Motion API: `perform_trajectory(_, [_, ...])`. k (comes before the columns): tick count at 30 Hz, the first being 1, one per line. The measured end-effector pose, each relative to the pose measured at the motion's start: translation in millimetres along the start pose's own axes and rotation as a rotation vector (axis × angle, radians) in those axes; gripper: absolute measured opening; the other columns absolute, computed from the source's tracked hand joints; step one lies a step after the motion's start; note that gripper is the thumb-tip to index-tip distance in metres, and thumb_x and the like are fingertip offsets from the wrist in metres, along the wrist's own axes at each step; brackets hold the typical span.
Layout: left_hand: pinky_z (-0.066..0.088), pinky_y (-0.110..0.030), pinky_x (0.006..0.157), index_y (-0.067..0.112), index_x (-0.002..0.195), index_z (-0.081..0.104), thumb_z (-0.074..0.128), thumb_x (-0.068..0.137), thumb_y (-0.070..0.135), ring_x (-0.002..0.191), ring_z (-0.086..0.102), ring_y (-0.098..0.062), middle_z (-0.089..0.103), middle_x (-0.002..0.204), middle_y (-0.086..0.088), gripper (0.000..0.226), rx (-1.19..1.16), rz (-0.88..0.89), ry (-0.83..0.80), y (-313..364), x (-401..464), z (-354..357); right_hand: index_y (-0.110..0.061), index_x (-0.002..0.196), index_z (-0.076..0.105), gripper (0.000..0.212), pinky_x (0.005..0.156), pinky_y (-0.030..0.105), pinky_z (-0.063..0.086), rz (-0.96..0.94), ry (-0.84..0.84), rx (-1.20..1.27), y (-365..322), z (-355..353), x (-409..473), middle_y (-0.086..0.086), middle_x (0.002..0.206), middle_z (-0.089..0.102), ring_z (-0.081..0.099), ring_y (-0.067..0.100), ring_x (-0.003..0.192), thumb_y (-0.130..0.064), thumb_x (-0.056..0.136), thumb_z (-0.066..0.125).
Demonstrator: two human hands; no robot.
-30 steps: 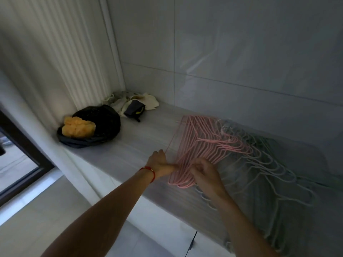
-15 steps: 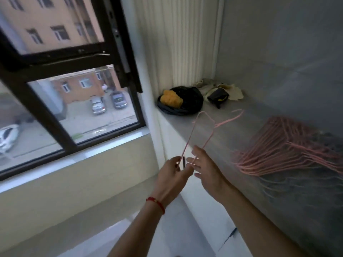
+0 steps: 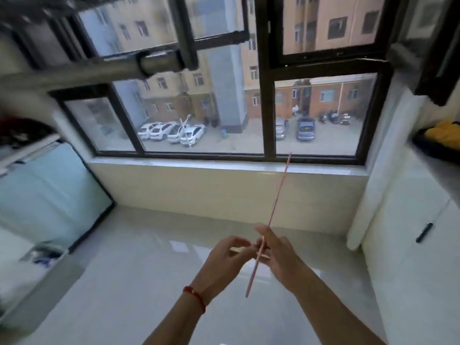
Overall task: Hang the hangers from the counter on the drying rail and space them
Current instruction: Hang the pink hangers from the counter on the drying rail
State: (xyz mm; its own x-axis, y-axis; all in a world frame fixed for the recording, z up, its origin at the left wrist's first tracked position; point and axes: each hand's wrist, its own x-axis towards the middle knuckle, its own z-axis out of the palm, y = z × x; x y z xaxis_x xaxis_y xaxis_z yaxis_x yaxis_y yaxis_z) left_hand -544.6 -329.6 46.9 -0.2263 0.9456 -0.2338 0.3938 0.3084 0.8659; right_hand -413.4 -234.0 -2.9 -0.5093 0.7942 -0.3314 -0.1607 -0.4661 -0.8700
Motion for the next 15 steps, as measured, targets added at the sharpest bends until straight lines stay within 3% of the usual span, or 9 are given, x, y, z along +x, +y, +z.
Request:
perform_trajectory(4, [0.061, -0.030, 0.083, 0.026, 0.112, 0.063, 0.059, 0.100, 0.036, 0.105, 0.065, -0.013, 0.064, 0.118, 0.006, 0.017, -0.085, -0.105, 0.190, -75.0, -59.4, -99.2, -0.001, 0.093, 0.067, 0.030, 0.077, 0.042, 0.057, 0.104, -0.088, -0.074, 61.5, 124.7, 5.9, 0.009, 0.076, 0.050, 0.058, 0.025, 0.072, -0.028, 0.083, 0.078])
perform_trajectory(8, [0.061, -0.036, 0.088, 0.030, 0.115, 0.057, 0.060, 0.092, 0.043, 0.104, 0.067, -0.016, 0.070, 0.115, 0.004, 0.027, -0.156, -0.299, 0.203, -147.3, -113.5, -199.3, 0.006, 0.109, 0.064, 0.048, 0.081, 0.046, 0.061, 0.253, -0.131, -0.057, 120.7, 273.2, 2.8, 0.021, 0.093, 0.067, 0.073, 0.036, 0.084, -0.025, 0.078, 0.084])
perform_trajectory(11, [0.063, -0.041, 0.087, 0.022, 0.118, 0.057, 0.060, 0.096, 0.044, 0.097, 0.066, -0.020, 0.067, 0.117, -0.002, 0.032, -0.248, -0.362, 0.290, -191.3, -146.3, -268.7, 0.003, 0.110, 0.065, 0.070, 0.083, 0.043, 0.059, 0.265, -0.168, -0.106, 150.9, 373.9, 3.3, 0.018, 0.097, 0.070, 0.074, 0.032, 0.087, -0.041, 0.063, 0.092])
perform_trajectory(15, [0.065, -0.039, 0.071, 0.020, 0.117, 0.060, 0.050, 0.100, 0.055, 0.087, 0.064, -0.022, 0.066, 0.113, -0.009, 0.040, -0.360, -0.373, 0.416, -234.5, -175.5, -346.2, -0.002, 0.130, 0.054, 0.122, 0.098, 0.045, 0.055, 0.231, -0.222, -0.209, 181.3, 481.4, 13.7, 0.016, 0.118, 0.069, 0.072, 0.028, 0.101, -0.072, 0.037, 0.091])
